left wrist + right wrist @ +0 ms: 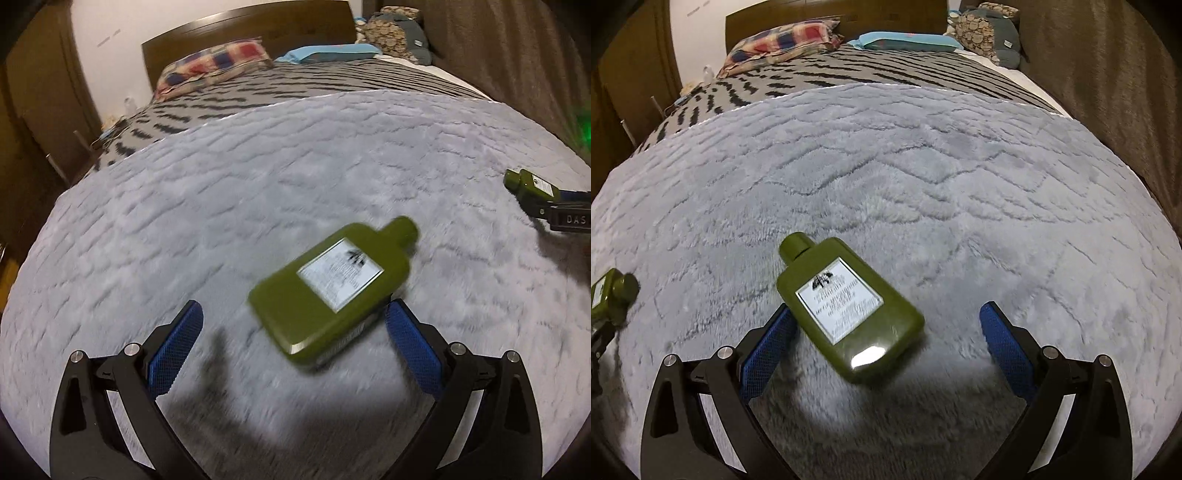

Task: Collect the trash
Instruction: 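Grasp a green Origins bottle with each tool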

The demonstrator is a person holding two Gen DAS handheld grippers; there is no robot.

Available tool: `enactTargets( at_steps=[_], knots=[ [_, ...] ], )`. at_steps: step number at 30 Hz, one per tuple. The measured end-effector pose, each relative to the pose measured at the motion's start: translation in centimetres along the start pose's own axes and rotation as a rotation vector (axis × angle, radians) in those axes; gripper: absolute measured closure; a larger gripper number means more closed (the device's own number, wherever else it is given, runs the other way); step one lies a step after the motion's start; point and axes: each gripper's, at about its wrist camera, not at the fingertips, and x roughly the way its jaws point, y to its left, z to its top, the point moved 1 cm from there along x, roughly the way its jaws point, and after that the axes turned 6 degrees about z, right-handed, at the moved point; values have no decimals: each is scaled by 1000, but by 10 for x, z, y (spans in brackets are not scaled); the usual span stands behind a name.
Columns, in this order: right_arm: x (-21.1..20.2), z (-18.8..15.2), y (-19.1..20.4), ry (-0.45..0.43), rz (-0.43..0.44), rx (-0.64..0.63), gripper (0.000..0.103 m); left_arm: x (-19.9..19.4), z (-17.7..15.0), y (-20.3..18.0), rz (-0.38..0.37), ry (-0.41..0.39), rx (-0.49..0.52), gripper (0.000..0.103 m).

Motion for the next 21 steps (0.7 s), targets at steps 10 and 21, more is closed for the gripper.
enactTargets(
  at_steps=[10,21],
  knots=[
    [4,7,-1,-38,26,8,22,25,16,-7,-82,33,-35,18],
    [-10,-3,2,-46,56,-8,47,18,11,-4,-109,48,-71,30]
  ],
)
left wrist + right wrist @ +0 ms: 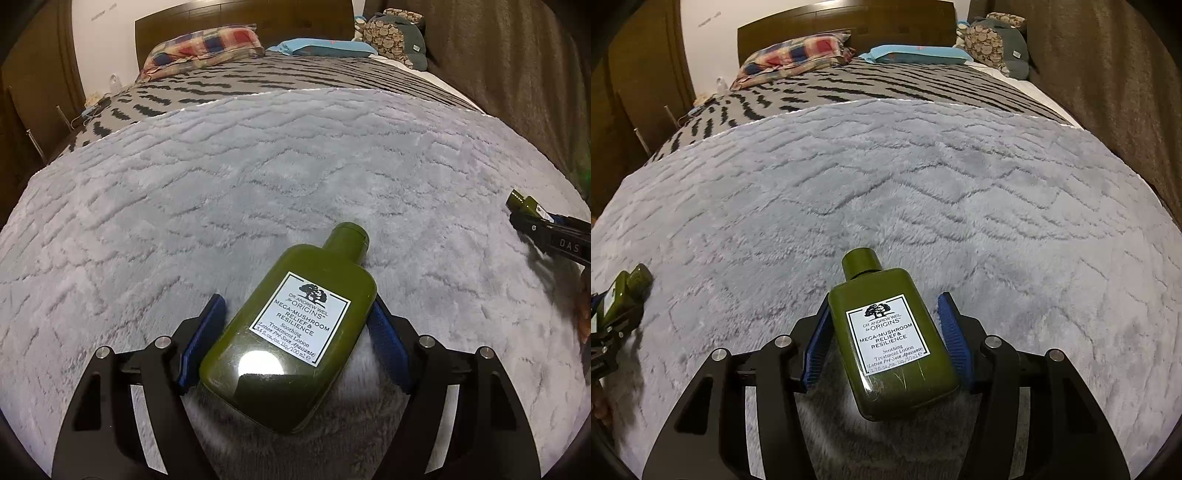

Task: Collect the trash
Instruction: 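Grasp a green Origins bottle with each tool, then lower both green bottles below the bed edge and open both tools over the bin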

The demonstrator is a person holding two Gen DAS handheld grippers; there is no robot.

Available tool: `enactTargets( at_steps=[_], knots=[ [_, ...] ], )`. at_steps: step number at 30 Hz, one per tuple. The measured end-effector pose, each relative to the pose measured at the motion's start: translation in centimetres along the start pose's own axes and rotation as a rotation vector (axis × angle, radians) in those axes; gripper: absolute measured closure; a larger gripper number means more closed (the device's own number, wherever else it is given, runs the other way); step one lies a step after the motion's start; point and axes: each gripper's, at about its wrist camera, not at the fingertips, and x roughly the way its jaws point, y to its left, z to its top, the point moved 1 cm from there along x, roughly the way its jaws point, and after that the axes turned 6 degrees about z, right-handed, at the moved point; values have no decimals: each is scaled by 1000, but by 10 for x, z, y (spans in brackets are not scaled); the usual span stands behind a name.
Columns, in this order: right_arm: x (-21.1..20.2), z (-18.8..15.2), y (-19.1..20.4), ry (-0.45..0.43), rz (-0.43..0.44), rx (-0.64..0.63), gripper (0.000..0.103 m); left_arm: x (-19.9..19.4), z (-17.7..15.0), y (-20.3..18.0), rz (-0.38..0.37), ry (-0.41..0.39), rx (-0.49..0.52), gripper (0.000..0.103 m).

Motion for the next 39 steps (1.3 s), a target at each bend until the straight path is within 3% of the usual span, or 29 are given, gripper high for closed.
enactTargets(
  at_steps=[9,17,27,39],
  knots=[
    [-46,-30,18,8,35,-33,47,-49,-24,2,18,-21,-10,30],
    [-121,-74,47,-55,99,-90,47,-131,-70,1,10,-98,-5,30],
    [-219,-155,79,-173,153,-158,47,-225,-139,-9,-48,-205,-19,30],
    [-269,-243,87,-211,146,-119,47,-288,-220,-34,-41,-252,-5,30]
  ],
)
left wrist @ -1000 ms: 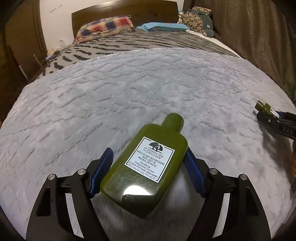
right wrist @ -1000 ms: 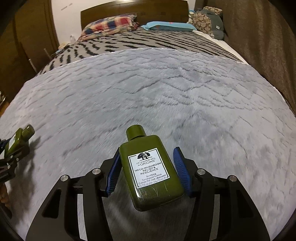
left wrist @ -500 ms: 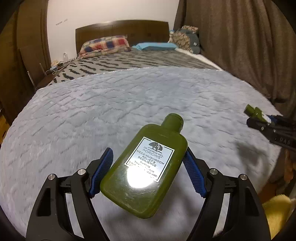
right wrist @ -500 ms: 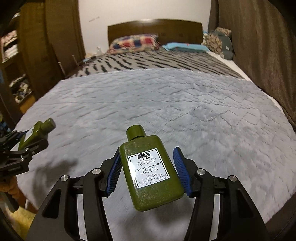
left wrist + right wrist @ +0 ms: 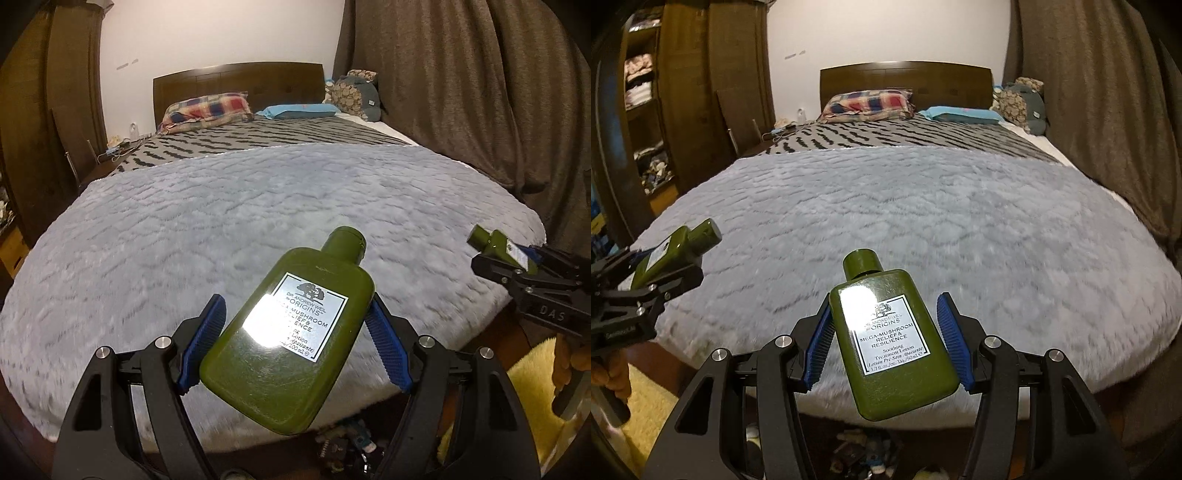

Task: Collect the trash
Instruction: 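Lower both green bottles below the bed edge and open both tools over the bin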

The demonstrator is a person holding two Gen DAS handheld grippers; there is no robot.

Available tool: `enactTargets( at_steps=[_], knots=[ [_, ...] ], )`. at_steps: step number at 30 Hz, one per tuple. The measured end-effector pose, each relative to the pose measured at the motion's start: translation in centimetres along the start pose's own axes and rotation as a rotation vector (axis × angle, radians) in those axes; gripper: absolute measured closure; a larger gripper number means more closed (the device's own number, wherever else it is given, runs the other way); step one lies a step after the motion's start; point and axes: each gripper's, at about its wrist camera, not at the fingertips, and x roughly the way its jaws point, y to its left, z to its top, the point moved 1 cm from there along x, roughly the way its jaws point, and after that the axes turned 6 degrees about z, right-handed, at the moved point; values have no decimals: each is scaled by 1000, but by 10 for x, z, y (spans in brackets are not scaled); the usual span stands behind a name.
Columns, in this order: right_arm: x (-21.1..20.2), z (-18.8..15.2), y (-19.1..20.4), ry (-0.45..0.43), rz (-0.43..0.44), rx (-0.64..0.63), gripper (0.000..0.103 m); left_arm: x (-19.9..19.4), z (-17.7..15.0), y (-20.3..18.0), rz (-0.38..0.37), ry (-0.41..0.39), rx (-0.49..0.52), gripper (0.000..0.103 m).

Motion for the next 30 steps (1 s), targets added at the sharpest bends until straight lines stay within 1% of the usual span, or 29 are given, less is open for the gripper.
enactTargets(
  at_steps=[4,6,8,13,17,18,26,27,28,29,30],
  knots=[
    [-8,-28,3,7,0,37,47,-7,-32,-9,-7,31,-24,30],
    [-8,-45,3,27,-7,61,47,-5,-48,-14,-12,54,-27,30],
    [-5,-59,2,56,-14,73,47,2,-67,-18,-14,94,-31,30],
    [22,-100,-5,185,-32,91,47,30,-109,-27,-25,222,0,30],
    [41,-125,-7,264,-34,105,47,52,-136,-35,-42,309,27,30],
    [47,-131,-6,338,11,145,47,56,-141,-37,-45,324,29,30],
    [84,-165,-4,484,66,190,47,97,-175,-48,-80,467,32,32],
    [89,-170,-4,505,78,205,47,101,-177,-49,-82,479,32,33],
    [93,-175,-5,523,89,217,47,106,-179,-50,-85,491,32,44],
    [96,-177,-5,533,99,227,47,112,-182,-50,-95,507,28,58],
    [100,-182,-5,548,109,234,47,115,-185,-49,-101,523,23,58]
  ],
)
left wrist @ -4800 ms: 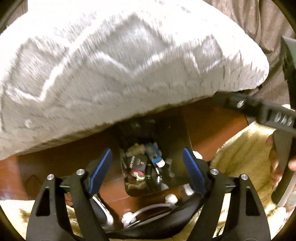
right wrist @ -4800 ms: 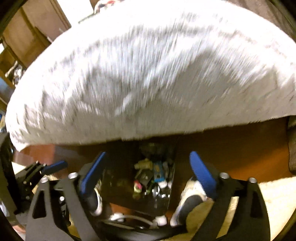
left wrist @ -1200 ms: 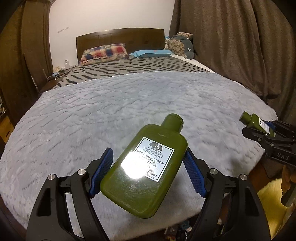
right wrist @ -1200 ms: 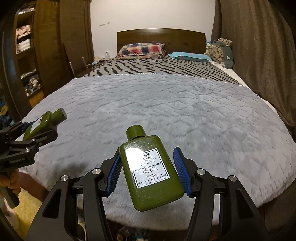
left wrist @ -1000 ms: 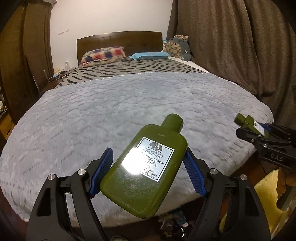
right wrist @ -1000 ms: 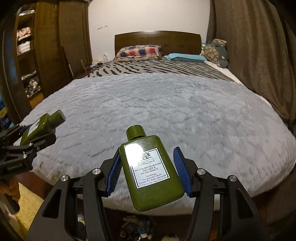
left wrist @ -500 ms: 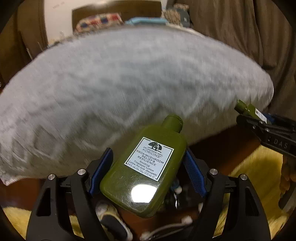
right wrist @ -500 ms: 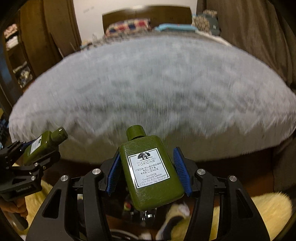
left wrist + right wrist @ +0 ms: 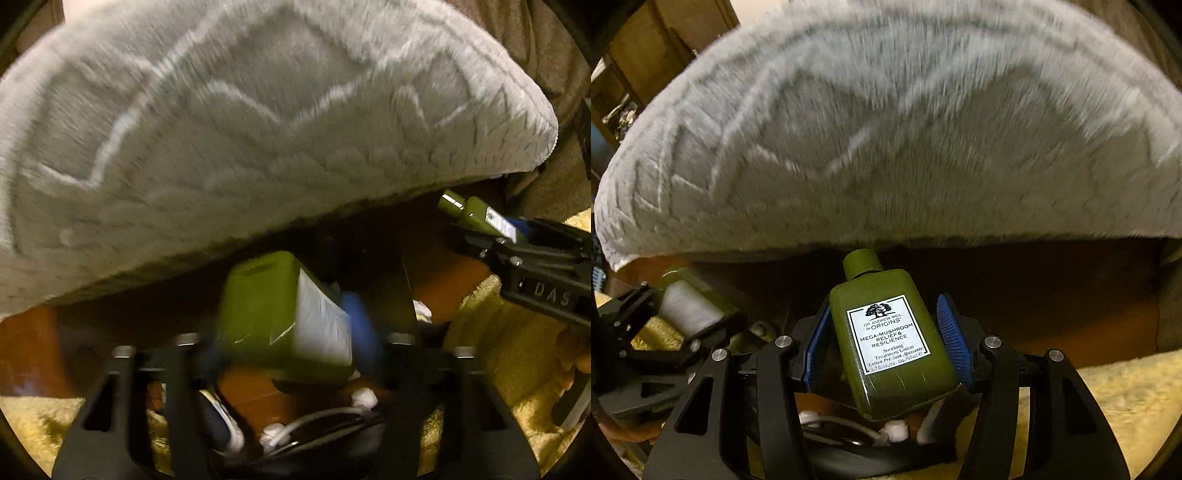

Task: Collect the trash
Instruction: 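Lower both green bottles below the bed edge and open both tools over the bin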

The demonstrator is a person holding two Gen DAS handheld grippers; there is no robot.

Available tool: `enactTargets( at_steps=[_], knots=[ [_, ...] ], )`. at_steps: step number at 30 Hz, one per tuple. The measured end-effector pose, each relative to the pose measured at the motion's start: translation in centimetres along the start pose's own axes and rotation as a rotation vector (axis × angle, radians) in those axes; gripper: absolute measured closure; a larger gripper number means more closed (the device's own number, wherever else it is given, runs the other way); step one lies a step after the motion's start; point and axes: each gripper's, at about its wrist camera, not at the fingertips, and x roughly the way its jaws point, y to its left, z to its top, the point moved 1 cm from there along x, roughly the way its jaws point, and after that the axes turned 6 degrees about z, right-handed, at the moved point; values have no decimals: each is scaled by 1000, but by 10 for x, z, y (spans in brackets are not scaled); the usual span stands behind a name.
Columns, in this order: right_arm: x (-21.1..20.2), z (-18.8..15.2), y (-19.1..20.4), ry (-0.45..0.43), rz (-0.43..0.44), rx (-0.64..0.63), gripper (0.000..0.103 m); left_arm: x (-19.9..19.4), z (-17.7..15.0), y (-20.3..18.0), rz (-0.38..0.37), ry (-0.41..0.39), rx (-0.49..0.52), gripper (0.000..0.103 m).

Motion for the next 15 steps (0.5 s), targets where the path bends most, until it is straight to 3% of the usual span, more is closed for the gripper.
enactTargets(
  at_steps=[9,12,15],
  knots=[
    [25,0,-9,21,15,34,47,30,7,0,-20,68,19,61],
    [34,-2,-16,-12,17,58,45,32,5,-5,-11,80,22,55],
    [36,0,-23,-15,14,65,29,29,3,-9,-5,84,21,43]
  ],
)
